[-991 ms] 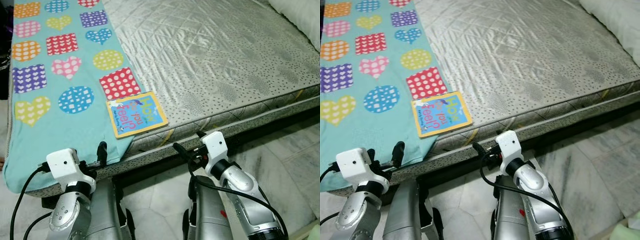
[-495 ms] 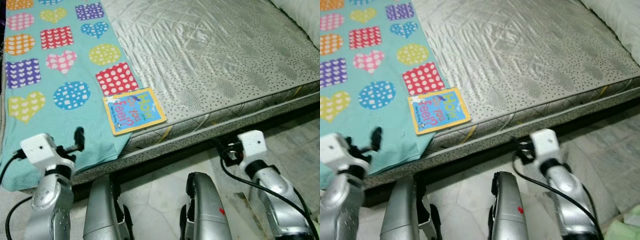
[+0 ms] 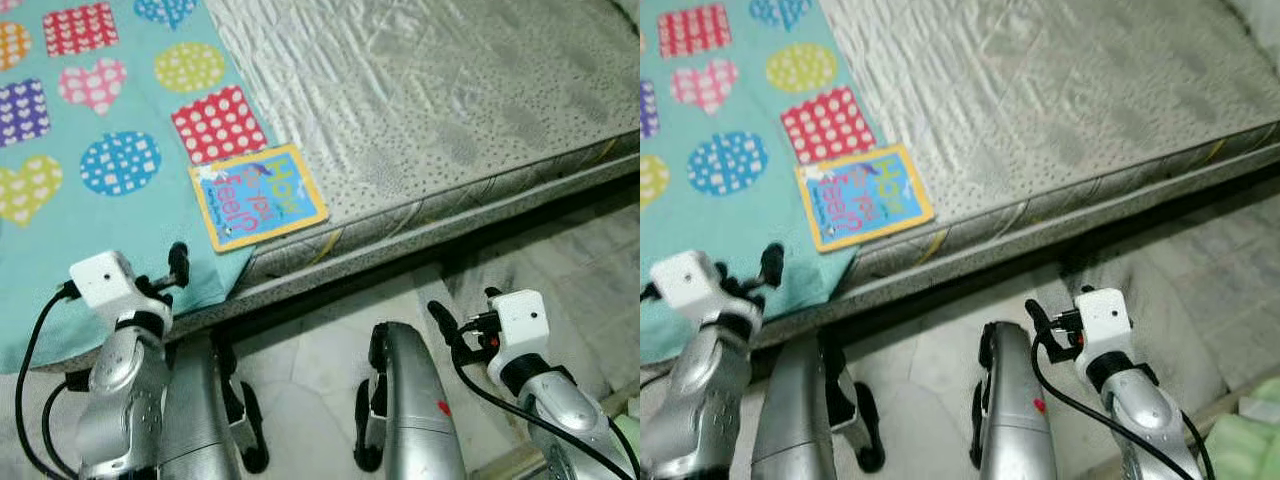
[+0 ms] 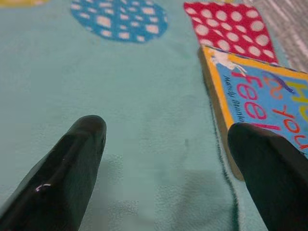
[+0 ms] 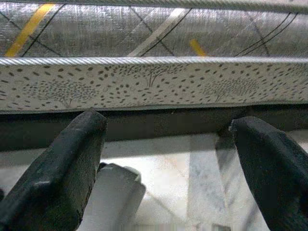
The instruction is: Clean up the room
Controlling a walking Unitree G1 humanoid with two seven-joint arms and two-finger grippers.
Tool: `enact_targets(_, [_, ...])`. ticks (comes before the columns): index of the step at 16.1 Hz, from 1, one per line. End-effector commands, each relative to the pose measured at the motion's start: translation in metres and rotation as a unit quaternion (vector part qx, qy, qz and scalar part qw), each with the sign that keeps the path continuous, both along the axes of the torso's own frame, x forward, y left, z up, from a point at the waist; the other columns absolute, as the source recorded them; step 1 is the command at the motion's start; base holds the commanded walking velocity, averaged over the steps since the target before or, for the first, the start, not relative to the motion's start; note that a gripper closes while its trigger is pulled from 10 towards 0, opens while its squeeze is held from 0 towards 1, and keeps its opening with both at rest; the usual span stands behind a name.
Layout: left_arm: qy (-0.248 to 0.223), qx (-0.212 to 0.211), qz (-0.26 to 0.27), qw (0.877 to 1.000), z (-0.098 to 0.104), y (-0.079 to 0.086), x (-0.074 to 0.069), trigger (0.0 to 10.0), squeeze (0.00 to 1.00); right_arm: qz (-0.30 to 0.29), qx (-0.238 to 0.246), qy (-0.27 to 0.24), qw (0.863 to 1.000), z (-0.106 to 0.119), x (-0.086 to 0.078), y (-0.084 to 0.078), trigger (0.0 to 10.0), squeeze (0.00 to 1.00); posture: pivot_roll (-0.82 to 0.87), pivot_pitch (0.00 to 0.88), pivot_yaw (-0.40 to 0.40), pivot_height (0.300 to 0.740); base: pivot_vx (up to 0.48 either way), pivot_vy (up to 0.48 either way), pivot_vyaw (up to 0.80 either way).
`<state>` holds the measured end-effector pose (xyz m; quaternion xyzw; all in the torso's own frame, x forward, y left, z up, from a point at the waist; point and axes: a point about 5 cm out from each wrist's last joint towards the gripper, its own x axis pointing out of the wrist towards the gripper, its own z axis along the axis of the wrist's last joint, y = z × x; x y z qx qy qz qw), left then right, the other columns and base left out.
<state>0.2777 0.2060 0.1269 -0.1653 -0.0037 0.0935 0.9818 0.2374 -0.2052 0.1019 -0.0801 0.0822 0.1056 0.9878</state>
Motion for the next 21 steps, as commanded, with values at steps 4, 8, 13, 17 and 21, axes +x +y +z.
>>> enact_targets(4, [-0.028, -0.019, -0.041, 0.999, 0.012, -0.019, 0.019, 10.0, 0.00, -0.020, 0.007, 0.022, 1.000, 0.001, -0.016, -0.001, 10.0, 0.00, -0.20, 0.450, -0.058, 0.552, 0.000, 0.000, 0.00])
enact_targets(8, [-0.031, -0.063, -0.094, 0.993, 0.014, -0.040, 0.033, 10.0, 0.00, -0.025, 0.009, 0.029, 0.999, 0.002, -0.016, 0.002, 10.0, 0.00, -0.21, 0.458, -0.055, 0.552, 0.000, 0.000, 0.00])
enact_targets(13, [-0.012, -0.101, -0.099, 0.990, 0.006, -0.044, 0.038, 10.0, 0.00, -0.032, 0.009, 0.030, 0.999, 0.003, -0.016, 0.003, 10.0, 0.00, -0.21, 0.453, -0.047, 0.552, 0.000, 0.000, 0.00])
enact_targets(17, [0.000, -0.105, -0.128, 0.986, 0.005, -0.045, 0.044, 10.0, 0.00, -0.036, 0.012, 0.029, 0.999, 0.003, -0.015, 0.005, 10.0, 0.00, -0.20, 0.451, -0.042, 0.552, 0.000, 0.000, 0.00])
enact_targets(21, [-0.008, -0.114, -0.143, 0.983, 0.013, -0.051, 0.046, 10.0, 0.00, -0.033, 0.017, 0.031, 0.999, 0.002, -0.014, 0.006, 10.0, 0.00, -0.20, 0.450, -0.040, 0.552, 0.000, 0.000, 0.00])
